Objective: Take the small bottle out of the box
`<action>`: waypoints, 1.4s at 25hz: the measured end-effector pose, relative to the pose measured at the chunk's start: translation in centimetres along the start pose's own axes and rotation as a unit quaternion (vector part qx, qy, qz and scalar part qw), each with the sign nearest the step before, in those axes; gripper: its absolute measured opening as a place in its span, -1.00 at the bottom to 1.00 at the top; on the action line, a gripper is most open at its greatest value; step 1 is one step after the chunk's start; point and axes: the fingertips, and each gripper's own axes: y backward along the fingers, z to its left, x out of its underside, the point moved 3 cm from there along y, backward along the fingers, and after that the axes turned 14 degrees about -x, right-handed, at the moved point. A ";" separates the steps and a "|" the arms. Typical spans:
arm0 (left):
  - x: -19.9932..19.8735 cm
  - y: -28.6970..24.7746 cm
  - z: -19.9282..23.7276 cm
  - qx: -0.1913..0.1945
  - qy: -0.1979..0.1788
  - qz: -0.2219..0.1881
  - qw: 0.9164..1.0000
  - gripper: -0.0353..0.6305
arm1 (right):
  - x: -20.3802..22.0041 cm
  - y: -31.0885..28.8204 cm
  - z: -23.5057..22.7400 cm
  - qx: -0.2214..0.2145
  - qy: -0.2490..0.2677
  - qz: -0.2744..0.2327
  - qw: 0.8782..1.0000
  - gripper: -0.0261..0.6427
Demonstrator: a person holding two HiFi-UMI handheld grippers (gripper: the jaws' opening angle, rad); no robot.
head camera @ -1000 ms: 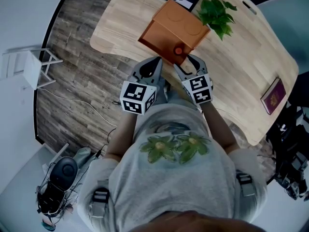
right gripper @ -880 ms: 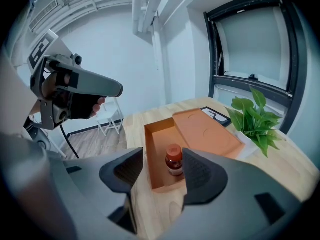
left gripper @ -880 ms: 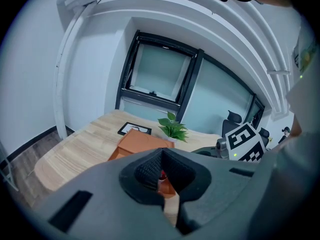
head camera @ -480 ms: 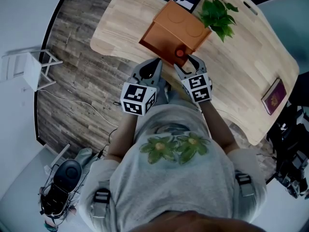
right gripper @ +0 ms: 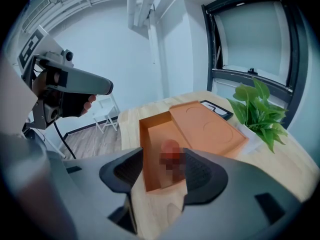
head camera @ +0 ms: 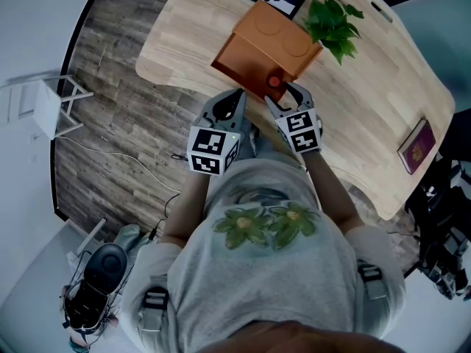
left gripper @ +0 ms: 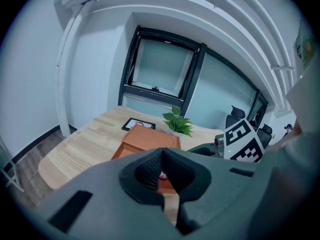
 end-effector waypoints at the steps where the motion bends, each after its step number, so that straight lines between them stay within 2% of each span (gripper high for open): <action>1: 0.0 0.0 0.0 0.000 0.000 0.001 1.000 -0.87 | 0.0 -0.1 -0.1 0.001 0.002 0.000 1.000 -0.27; 35: 0.5 -0.2 1.2 0.006 0.014 0.012 1.000 -0.87 | 1.7 -3.9 -2.0 0.007 -0.010 0.053 0.999 -0.26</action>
